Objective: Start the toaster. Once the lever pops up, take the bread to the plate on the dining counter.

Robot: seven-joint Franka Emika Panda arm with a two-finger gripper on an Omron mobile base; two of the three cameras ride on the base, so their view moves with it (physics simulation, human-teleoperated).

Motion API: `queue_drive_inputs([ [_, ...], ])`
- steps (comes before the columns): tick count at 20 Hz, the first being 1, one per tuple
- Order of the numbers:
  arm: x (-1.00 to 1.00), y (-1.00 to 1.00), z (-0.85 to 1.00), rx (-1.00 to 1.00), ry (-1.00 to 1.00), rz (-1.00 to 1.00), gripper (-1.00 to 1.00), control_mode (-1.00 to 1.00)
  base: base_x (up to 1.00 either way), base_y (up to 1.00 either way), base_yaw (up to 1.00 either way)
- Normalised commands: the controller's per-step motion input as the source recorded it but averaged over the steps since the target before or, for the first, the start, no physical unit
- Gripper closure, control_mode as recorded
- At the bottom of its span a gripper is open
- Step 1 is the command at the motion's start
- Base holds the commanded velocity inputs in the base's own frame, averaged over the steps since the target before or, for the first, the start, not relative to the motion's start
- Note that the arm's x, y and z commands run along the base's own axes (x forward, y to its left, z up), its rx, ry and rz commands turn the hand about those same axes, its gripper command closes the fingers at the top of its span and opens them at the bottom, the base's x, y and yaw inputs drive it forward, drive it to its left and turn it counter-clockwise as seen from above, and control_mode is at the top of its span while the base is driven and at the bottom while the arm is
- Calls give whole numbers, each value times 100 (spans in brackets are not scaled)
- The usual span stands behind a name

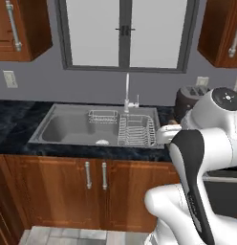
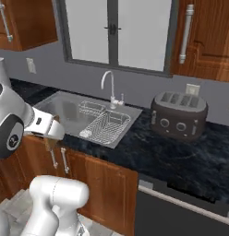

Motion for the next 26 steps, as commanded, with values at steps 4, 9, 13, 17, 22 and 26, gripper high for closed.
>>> queue_drive_inputs([
  [4,0,0,0,0,0,0,100,100,-15,48,93],
  [9,0,0,0,0,0,0,100,100,-17,3,100],
  [13,0,0,0,0,0,0,100,100,-10,0,100],
  [17,0,0,0,0,0,0,100,100,-3,0,100],
  [22,0,0,0,0,0,0,100,100,-8,0,100],
  [26,0,0,0,0,0,0,100,100,-11,0,100],
])
